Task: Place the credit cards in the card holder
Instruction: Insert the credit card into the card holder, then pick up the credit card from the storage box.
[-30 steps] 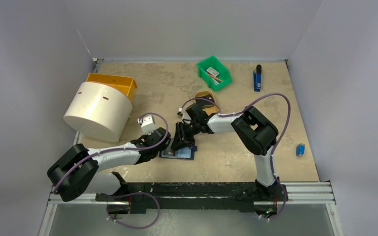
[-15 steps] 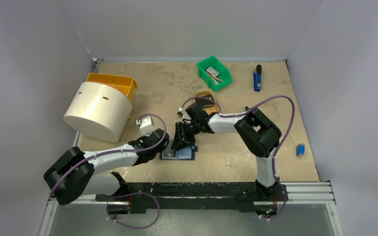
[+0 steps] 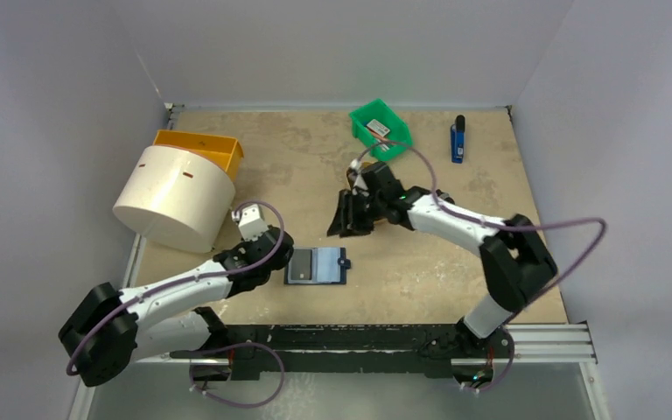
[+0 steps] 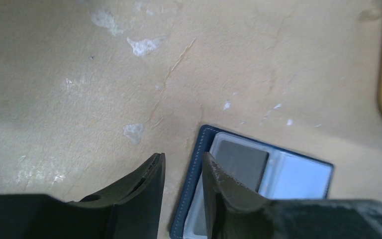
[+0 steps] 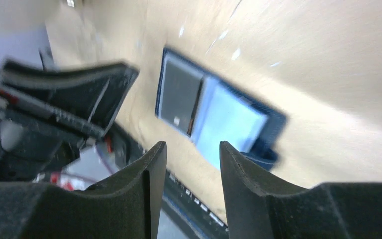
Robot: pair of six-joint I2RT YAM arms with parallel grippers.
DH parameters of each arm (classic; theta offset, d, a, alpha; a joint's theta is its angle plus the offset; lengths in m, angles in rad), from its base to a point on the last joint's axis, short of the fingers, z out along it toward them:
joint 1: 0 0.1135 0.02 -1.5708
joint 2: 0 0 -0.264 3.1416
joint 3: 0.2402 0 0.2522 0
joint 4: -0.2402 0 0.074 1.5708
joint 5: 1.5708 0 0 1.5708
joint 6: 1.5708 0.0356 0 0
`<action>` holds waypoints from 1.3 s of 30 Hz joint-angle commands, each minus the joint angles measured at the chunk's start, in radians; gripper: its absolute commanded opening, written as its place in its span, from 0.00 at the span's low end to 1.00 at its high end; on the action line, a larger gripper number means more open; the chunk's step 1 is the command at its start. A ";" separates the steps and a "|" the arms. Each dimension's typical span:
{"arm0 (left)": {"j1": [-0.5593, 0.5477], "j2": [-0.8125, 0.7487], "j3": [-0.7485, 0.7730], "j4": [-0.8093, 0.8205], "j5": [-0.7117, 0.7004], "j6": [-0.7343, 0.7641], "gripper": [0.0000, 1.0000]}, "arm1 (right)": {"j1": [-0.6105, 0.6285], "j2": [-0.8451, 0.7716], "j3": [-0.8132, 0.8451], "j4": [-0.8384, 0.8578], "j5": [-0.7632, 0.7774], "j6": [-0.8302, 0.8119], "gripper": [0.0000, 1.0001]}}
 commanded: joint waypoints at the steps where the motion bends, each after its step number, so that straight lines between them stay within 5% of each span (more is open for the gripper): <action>1: 0.001 -0.120 0.059 -0.040 -0.061 0.021 0.40 | -0.106 -0.184 -0.040 0.023 0.312 0.046 0.46; 5: 0.000 -0.178 0.058 -0.026 -0.071 0.026 0.52 | -0.222 -0.155 -0.053 0.133 0.252 0.203 0.48; 19: 0.000 -0.178 0.072 -0.061 -0.069 0.008 0.53 | -0.258 0.034 -0.013 0.268 0.555 0.654 0.58; 39: 0.000 -0.196 0.038 -0.059 -0.065 -0.021 0.51 | -0.249 0.241 0.167 0.159 0.592 0.744 0.56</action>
